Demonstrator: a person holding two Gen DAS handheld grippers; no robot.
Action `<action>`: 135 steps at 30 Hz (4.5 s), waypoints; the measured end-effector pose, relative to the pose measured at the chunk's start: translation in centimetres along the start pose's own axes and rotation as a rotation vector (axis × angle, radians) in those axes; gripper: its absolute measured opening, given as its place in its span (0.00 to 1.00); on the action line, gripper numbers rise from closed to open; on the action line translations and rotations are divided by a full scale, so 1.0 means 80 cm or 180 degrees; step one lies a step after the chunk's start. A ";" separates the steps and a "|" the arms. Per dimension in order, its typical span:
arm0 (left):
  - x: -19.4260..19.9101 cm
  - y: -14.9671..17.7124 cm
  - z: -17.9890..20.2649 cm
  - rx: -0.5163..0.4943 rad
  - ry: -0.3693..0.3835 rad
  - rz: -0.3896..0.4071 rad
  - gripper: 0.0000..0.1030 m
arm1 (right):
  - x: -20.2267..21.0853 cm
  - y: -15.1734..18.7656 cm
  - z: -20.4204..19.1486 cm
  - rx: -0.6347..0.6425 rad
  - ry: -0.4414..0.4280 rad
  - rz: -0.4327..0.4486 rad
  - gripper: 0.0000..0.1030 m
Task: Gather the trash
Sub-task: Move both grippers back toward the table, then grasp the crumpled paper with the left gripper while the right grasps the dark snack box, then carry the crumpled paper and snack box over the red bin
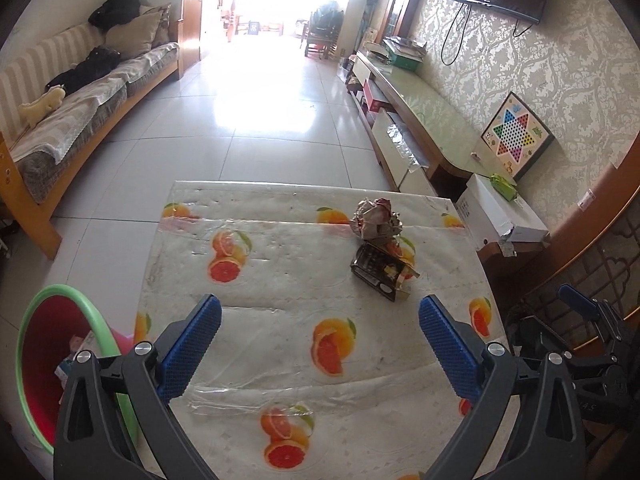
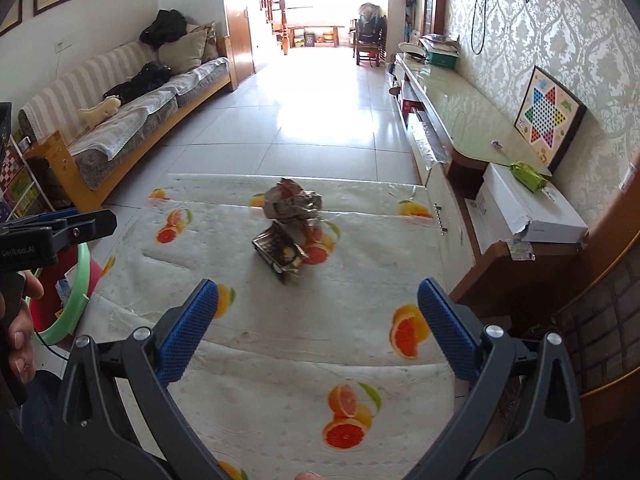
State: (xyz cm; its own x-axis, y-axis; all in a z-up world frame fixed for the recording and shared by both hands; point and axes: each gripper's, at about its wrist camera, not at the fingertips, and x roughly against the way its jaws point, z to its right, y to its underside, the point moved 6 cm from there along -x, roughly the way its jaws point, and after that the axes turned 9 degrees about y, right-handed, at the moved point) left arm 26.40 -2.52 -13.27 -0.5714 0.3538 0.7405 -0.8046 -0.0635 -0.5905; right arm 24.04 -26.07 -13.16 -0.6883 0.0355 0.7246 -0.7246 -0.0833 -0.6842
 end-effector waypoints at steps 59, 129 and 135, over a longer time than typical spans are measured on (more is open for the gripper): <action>-0.126 -0.092 -0.051 -0.0047 -0.0013 -0.0330 0.50 | -0.204 -0.016 -0.102 0.0846 -0.0336 -0.0454 0.95; 0.200 0.108 -0.321 0.0873 -0.0633 0.0345 0.50 | 0.094 0.016 -0.389 0.1312 -0.0993 0.0193 0.38; 0.206 0.114 -0.359 0.0966 -0.0721 0.0278 0.50 | 0.097 0.016 -0.431 0.1406 -0.1101 0.0187 0.38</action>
State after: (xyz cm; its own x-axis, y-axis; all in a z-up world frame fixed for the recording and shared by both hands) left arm 14.32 29.51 -15.68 -0.6338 0.1219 0.7638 -0.7432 -0.3696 -0.5577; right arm 16.51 8.42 -11.27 -0.6212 -0.3040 0.7223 -0.5502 -0.4870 -0.6782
